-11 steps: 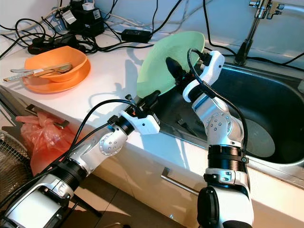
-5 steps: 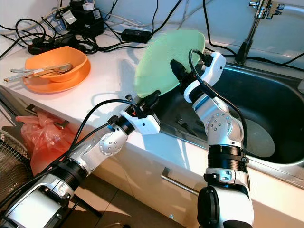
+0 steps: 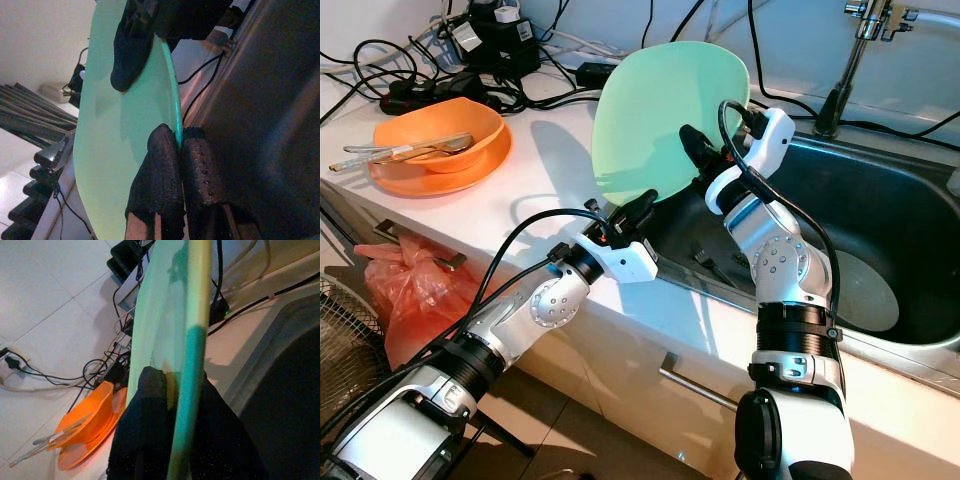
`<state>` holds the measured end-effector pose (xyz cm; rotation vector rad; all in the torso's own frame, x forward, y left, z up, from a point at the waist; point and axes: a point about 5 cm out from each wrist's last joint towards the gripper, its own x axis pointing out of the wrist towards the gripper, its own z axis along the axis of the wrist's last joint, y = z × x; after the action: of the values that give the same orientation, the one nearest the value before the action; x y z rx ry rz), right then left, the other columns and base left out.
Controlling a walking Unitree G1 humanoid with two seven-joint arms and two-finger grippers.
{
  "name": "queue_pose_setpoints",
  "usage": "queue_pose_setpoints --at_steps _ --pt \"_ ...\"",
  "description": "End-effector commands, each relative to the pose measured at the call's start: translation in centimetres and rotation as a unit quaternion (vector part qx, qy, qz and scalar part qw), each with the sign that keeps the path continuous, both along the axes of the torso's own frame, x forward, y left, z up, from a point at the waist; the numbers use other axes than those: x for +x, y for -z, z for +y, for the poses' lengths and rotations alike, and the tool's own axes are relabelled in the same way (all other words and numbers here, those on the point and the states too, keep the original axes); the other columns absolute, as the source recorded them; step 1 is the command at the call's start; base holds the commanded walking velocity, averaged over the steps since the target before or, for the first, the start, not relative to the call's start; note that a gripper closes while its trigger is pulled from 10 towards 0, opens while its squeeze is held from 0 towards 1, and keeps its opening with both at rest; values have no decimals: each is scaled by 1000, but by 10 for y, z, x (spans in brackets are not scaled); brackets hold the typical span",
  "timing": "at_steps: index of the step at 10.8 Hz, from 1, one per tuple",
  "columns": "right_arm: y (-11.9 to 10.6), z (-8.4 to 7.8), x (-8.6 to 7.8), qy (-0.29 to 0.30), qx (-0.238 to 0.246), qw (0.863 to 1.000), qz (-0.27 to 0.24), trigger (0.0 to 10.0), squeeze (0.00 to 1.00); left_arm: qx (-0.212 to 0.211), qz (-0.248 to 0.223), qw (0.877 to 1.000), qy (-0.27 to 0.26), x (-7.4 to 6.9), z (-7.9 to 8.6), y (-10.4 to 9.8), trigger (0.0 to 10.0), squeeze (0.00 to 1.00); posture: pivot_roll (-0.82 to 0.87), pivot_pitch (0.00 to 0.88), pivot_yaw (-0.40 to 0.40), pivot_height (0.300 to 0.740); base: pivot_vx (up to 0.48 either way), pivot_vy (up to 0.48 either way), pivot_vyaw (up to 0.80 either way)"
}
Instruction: Kitchen organization
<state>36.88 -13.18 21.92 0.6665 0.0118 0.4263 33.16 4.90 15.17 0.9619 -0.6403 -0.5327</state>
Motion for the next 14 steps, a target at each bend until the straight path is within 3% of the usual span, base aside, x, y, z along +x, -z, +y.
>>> queue_pose_setpoints --at_steps 1,2,3,4,5,6,7,14 --pt "-3 -1 1 7 -10 1000 -8 3333 0 17 19 1000 1 -1 0 10 0 0 -48 44 27 740 0 0 0" --pt "-3 -1 1 6 -11 1000 -7 10000 0 14 20 1000 1 -1 -1 10 0 0 -48 44 27 740 0 0 0" --pt "-3 -1 1 7 -12 1000 -7 10000 0 10 19 1000 -8 -1 0 9 3765 0 -48 41 28 740 0 0 0" --pt "-3 -1 1 8 -13 1000 -6 10000 0 6 20 1000 -12 0 1 9 4980 0 -48 41 29 740 0 0 0" --pt "-3 -1 1 9 -14 1000 -6 10000 0 0 21 1000 -11 1 1 7 8196 0 -48 41 30 740 0 0 0" --pt "-2 -2 1 12 -14 1000 -5 10000 0 -9 28 1000 -10 1 -1 6 10000 255 -48 41 30 740 0 0 0" --pt "-3 -2 1 13 -14 1000 -6 10000 0 -27 29 999 -9 1 -2 2 10000 973 -48 38 32 740 0 0 0" --pt "-3 -3 5 21 -16 1000 -7 10000 0 -136 57 989 31 -8 -2 -27 10000 1000 -31 24 34 740 0 0 0"
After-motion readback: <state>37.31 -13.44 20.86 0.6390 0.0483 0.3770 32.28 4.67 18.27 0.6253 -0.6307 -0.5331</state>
